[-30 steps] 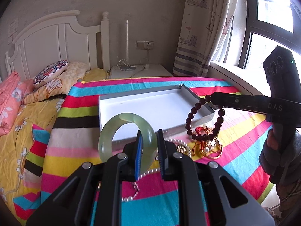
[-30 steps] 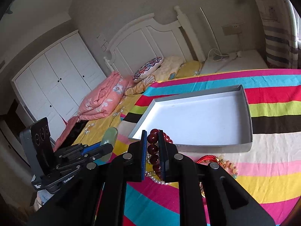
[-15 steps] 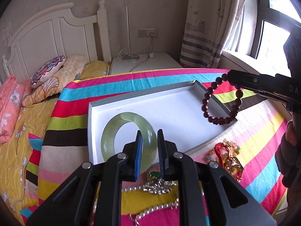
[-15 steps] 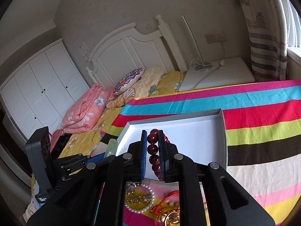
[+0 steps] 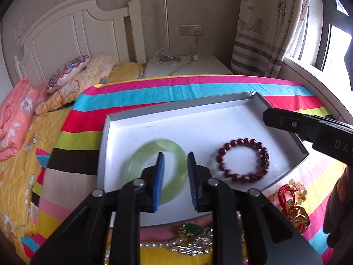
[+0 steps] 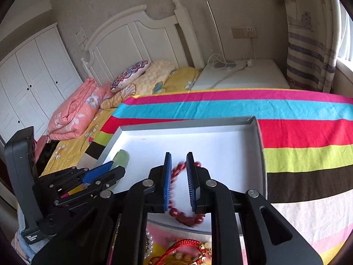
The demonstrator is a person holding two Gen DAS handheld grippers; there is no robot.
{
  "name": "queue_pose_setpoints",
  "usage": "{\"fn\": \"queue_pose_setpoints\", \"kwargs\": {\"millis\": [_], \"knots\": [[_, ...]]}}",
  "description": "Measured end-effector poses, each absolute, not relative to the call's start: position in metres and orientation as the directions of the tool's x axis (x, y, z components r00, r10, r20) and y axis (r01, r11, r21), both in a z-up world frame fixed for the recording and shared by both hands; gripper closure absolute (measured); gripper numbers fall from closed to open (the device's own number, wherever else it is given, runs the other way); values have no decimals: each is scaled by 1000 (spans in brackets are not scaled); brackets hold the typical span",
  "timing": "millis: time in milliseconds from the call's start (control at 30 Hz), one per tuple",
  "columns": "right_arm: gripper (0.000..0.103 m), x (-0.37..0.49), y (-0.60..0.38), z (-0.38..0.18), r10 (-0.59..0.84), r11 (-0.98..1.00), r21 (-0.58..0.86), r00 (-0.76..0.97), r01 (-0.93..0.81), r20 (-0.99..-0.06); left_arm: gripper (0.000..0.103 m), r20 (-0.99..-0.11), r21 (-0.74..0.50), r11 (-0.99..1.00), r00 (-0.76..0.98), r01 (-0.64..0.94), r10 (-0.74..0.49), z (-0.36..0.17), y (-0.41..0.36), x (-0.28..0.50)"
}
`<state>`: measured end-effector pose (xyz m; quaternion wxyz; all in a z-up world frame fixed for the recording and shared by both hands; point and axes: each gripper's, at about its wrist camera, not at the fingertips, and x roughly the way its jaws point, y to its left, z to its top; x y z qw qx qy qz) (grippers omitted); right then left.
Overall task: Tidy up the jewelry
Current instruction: 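Drop the jade bangle into the box with the left tool while the right tool drops the bracelet, then withdraw both tools from the box back over the jewelry pile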
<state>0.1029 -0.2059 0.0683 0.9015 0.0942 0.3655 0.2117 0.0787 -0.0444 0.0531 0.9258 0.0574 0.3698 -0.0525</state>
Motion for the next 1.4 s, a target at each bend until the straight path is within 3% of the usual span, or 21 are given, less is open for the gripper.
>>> {"fn": "queue_pose_setpoints", "kwargs": {"millis": [33, 67, 100, 333, 500, 667, 767, 1033, 1233, 1400], "knots": [[77, 103, -207, 68, 453, 891, 329, 638, -312, -623, 64, -682, 86, 987, 731, 136, -41, 55, -43, 76], [65, 102, -209, 68, 452, 892, 328, 642, -311, -619, 61, -674, 97, 987, 738, 131, -32, 56, -41, 73], [61, 101, -211, 69, 442, 897, 317, 653, -309, -616, 59, -673, 99, 987, 739, 126, -27, 56, -37, 71], [62, 114, -227, 32, 296, 950, 186, 546, -249, -784, 59, -719, 47, 996, 695, 82, -23, 40, -11, 72], [61, 101, -218, 20, 227, 953, 77, 523, -293, -822, 57, -736, 17, 996, 675, 91, -49, 25, 1, 75], [61, 77, -221, 18, 230, 960, 99, 541, -260, -809, 56, -739, 51, 992, 673, 112, -38, 21, -8, 73], [61, 59, -225, 20, 248, 960, 125, 557, -250, -793, 50, -730, 44, 991, 681, 124, -53, 22, -12, 67], [60, -12, -256, 47, 377, 925, 216, 679, -314, -630, 12, -607, -46, 997, 791, 65, -79, 59, 5, 5], [60, -55, -236, 40, 432, 882, 158, 627, -444, -649, 10, -629, -194, 975, 749, 112, -211, 47, -3, -45], [62, -64, -209, 36, 415, 862, 78, 610, -500, -675, 10, -579, -156, 971, 779, 184, -241, 38, -24, -81]]}}
